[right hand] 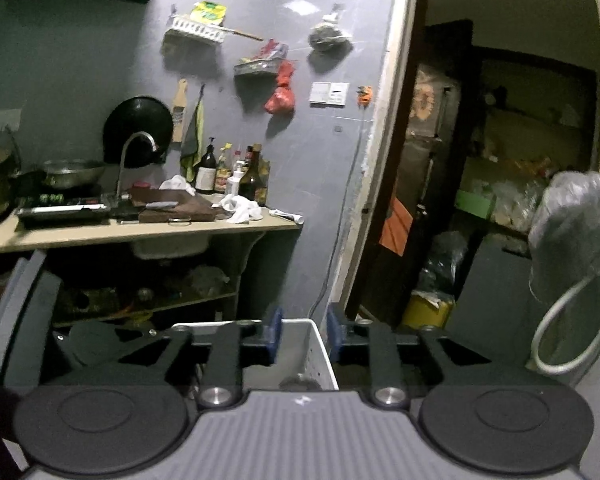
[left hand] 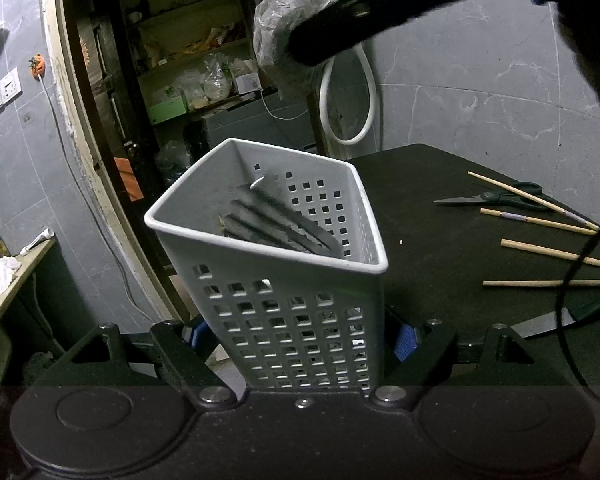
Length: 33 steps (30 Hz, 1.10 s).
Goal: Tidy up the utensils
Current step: 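Move the open right tool back to the green-handled knife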
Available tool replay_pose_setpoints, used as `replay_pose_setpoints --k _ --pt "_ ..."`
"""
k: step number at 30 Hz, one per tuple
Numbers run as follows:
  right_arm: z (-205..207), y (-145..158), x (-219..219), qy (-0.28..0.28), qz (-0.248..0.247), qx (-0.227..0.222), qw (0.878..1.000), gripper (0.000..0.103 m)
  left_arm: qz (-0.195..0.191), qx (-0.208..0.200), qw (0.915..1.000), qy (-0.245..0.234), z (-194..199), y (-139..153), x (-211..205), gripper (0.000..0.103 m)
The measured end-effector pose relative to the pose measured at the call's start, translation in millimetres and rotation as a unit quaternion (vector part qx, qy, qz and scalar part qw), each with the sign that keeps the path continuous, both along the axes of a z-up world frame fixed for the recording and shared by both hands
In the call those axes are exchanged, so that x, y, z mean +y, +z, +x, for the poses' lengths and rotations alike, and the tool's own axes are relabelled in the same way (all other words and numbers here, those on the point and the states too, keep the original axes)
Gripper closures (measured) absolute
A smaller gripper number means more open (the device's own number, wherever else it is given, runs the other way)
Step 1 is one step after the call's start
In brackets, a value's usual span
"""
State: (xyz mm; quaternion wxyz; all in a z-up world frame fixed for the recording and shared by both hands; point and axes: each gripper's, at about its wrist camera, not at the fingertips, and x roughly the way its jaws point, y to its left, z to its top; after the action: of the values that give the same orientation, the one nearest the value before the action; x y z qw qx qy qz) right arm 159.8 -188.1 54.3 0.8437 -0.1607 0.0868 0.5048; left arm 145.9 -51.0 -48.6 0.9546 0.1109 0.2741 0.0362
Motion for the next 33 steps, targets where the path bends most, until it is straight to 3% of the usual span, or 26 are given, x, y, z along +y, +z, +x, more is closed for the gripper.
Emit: replay_pose_setpoints --k 4,9,11,17,23,33 --pt "-0.2 1.6 -25.1 -0.044 0.015 0.015 0.999 0.046 -0.001 0.000 1.0000 0.000 0.9 -0.7 -1.2 0.019" --pt "2.0 -2.4 -61.9 -0.107 0.013 0.035 0.994 0.007 0.000 0.000 1.0000 -0.001 0.8 -1.0 -0.3 0.019" --pt "0.0 -8.7 -75.9 -0.134 0.001 0.041 0.990 0.002 0.001 0.000 1.0000 -0.001 1.9 -1.4 -2.2 0.019" --pt "-1.3 -40.5 -111.2 -0.210 -0.050 0.092 0.972 0.000 0.002 0.000 1.0000 -0.004 0.4 -1.3 0.5 0.019" --pt "-5.8 -78.1 -134.3 -0.271 -0.093 0.154 0.946 0.000 0.004 0.003 1.0000 -0.006 -0.2 -0.3 2.7 0.019" --pt "-15.6 -122.7 -148.7 -0.295 -0.136 0.229 0.918 0.000 0.005 0.005 1.0000 -0.006 -1.1 0.4 3.1 0.019"
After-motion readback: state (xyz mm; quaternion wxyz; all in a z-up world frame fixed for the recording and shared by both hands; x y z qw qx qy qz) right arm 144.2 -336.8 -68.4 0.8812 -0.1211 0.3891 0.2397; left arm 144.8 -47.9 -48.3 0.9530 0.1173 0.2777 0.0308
